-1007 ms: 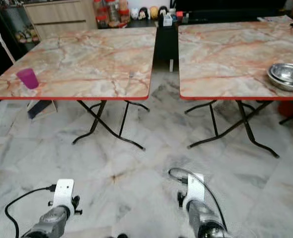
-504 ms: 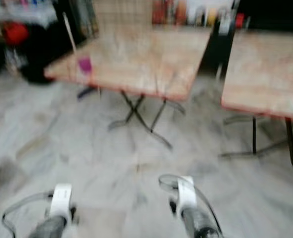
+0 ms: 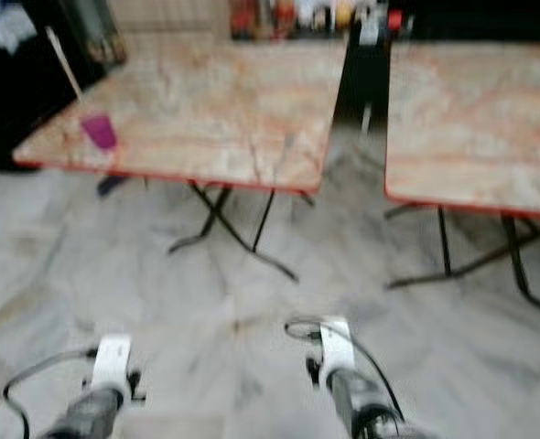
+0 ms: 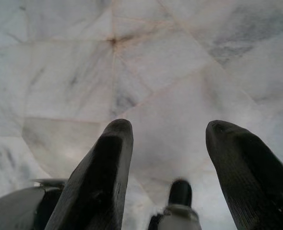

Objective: Setting the table

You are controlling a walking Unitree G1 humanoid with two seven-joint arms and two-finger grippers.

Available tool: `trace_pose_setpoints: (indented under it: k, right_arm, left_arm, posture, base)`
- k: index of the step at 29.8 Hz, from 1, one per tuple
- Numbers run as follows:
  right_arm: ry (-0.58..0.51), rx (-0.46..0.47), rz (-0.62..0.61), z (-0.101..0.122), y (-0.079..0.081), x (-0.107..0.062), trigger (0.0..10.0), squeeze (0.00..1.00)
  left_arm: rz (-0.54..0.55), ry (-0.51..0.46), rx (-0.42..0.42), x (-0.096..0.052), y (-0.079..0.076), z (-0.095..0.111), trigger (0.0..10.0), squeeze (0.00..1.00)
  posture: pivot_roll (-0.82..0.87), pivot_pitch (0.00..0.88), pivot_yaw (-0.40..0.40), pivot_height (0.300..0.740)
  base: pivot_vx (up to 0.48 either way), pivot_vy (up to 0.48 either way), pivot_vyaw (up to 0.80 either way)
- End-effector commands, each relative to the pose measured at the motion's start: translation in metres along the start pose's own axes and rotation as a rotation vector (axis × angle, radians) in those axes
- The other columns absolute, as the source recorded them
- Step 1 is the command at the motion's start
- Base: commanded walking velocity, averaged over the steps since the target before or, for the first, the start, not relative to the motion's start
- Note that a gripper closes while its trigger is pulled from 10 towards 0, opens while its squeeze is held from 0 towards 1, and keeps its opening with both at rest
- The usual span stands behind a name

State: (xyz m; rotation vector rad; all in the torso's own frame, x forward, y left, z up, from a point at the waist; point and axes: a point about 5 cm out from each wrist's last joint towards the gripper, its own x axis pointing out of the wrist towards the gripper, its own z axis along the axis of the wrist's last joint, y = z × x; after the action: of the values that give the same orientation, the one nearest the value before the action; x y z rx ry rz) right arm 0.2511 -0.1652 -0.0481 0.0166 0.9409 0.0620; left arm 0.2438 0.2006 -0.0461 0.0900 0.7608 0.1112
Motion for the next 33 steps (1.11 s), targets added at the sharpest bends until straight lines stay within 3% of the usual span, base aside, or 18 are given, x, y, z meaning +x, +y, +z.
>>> trace_pose_setpoints:
  k: [1,14,28,33]
  right_arm:
    - [0.006,-0.005,-0.014,-0.0016,-0.0051,-0.0007,10.0,0.0]
    - [-0.001,-0.006,-0.011,-0.0026,-0.0071,-0.001,10.0,0.0]
    - [-0.001,-0.007,-0.022,-0.0021,-0.0111,-0.0016,10.0,0.0]
    - [0.001,-0.007,-0.029,-0.002,-0.0117,-0.0016,10.0,0.0]
  left_arm:
    - [-0.004,0.014,-0.001,-0.0004,-0.0028,-0.0029,10.0,0.0]
    - [-0.007,0.02,-0.004,-0.0007,-0.0061,-0.0047,10.0,0.0]
    - [-0.013,0.028,-0.04,-0.0007,-0.0108,-0.0051,10.0,0.0]
    - [-0.013,0.027,-0.035,-0.0006,-0.0101,-0.0044,10.0,0.0]
  posture:
    - [-0.02,0.054,0.095,0.74]
    - [-0.02,0.027,0.084,0.74]
    - [-0.02,0.005,0.048,0.74]
    - [-0.03,0.019,0.057,0.74]
  base:
    - [0.349,0.0,0.0]
    - [0.304,0.0,0.0]
    - [0.0,0.0,0.0]
    - [0.0,0.376,0.0]
